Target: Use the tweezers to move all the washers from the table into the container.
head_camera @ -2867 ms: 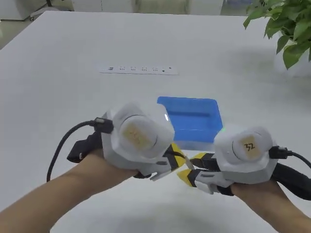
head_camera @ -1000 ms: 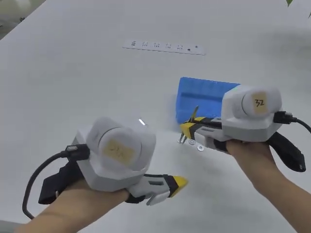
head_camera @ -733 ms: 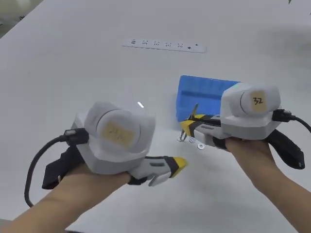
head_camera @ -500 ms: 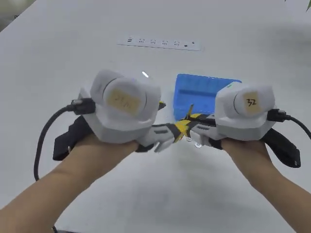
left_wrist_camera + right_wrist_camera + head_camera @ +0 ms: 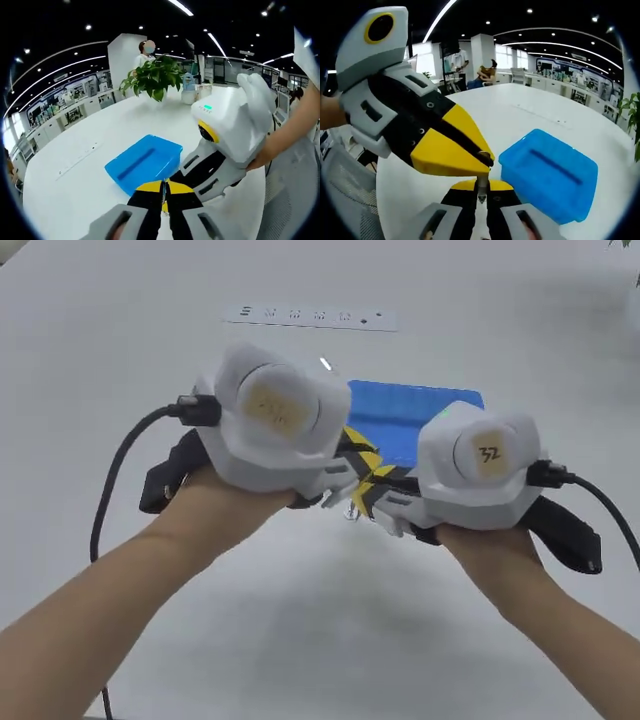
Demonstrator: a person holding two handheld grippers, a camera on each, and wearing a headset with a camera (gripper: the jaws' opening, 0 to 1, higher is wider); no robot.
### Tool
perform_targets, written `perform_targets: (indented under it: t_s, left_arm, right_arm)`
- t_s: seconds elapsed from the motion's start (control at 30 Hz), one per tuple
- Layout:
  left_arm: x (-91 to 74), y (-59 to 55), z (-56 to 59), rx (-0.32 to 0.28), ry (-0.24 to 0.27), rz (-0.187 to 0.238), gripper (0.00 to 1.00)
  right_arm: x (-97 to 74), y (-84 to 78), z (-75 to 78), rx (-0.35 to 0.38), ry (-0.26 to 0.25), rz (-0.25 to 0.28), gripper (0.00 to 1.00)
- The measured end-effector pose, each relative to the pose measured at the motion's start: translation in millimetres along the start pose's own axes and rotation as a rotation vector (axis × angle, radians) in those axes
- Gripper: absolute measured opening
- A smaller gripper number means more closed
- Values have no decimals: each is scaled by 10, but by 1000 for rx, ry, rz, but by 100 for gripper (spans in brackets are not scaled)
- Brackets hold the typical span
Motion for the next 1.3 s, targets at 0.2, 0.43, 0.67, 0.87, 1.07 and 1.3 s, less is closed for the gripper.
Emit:
perform_targets:
  t_s: [0.2,0.43,0.67,0.87,1.07,1.3]
  left_arm:
    - [-49,-13,-60,93,-143,-37,0]
    - [-72,64,-182,258,-326,-158,0]
    - [-118,68,-273,252,-378,-190,0]
    - [-125,72,-235,247,-370,-203,0]
    - [-190,203,-202,264,-353,-202,0]
    - [-283,411,-212,302,-316,-171,0]
  right_arm:
    - [23,8,26,-140,115,4,6]
    - [54,56,17,-250,163,2,6]
    - [76,65,-9,-282,174,15,4]
    - [61,69,-18,-310,172,13,4]
    - [-44,176,13,-314,154,46,3]
    - [-172,367,100,-325,131,85,3]
Point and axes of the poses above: the centre of the closed fingertips' face, and the gripper's own axes: x roughly forward along the fingers, z roughly to its right, y roughly out of its top, the point moved 10 cm from there along -x, roughly backward along the fingers, and after that the axes turned 15 degrees about -y, right-handed, at the moved point
